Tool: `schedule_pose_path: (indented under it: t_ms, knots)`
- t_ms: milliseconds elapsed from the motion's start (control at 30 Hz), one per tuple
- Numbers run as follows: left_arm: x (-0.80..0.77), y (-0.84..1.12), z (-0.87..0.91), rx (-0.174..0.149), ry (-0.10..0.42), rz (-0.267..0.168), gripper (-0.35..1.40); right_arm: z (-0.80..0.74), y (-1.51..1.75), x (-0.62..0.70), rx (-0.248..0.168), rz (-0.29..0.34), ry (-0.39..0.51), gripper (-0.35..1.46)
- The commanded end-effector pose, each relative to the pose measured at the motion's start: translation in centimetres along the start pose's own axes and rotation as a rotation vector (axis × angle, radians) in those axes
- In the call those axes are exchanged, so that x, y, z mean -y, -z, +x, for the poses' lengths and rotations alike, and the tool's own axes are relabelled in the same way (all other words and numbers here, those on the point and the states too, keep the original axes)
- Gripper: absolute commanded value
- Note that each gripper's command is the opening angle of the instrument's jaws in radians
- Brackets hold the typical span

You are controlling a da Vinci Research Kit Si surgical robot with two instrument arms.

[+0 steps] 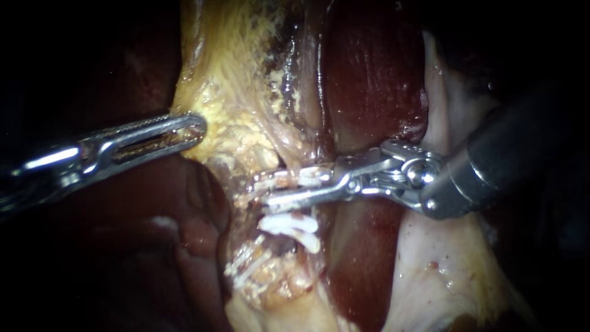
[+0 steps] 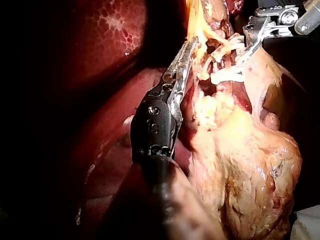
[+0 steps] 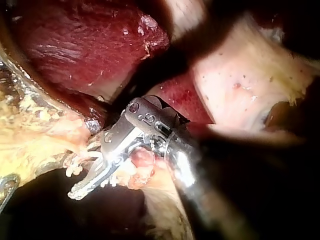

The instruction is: Clipping third clip right tube

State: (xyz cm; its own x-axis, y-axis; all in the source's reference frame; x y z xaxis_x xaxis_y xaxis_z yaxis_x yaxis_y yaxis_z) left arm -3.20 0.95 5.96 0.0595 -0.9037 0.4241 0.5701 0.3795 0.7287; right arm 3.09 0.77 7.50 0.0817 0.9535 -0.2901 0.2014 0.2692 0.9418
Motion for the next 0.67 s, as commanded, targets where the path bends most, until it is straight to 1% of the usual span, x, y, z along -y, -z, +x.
schedule_pose_path:
  t_ms: [33,67,100,233,567,667]
  knots:
    - [0.0,0.0,0.0,0.0,0.0,-0.001,-0.35,0.01,0.02,-0.01,-0.002,0.001,-0.003,-0.06]
    - [0.0,0.0,0.0,0.0,0.0,-0.001,-0.35,0.01,0.04,-0.01,0.001,-0.004,-0.003,-0.29]
    - [0.0,0.0,0.0,0.0,0.0,-0.001,-0.35,0.0,0.06,-0.01,0.008,-0.01,-0.002,-0.35]
    - [0.0,0.0,0.0,0.0,0.0,-0.001,-0.35,0.0,0.11,-0.01,0.048,-0.051,-0.004,-0.35]
    - [0.0,0.0,0.0,0.0,0.0,-0.001,-0.35,-0.03,0.13,-0.01,0.051,-0.057,-0.008,-0.35]
    - [-0.01,-0.01,0.0,0.0,0.0,-0.001,-0.35,-0.04,0.13,-0.02,0.06,-0.056,-0.007,-0.35]
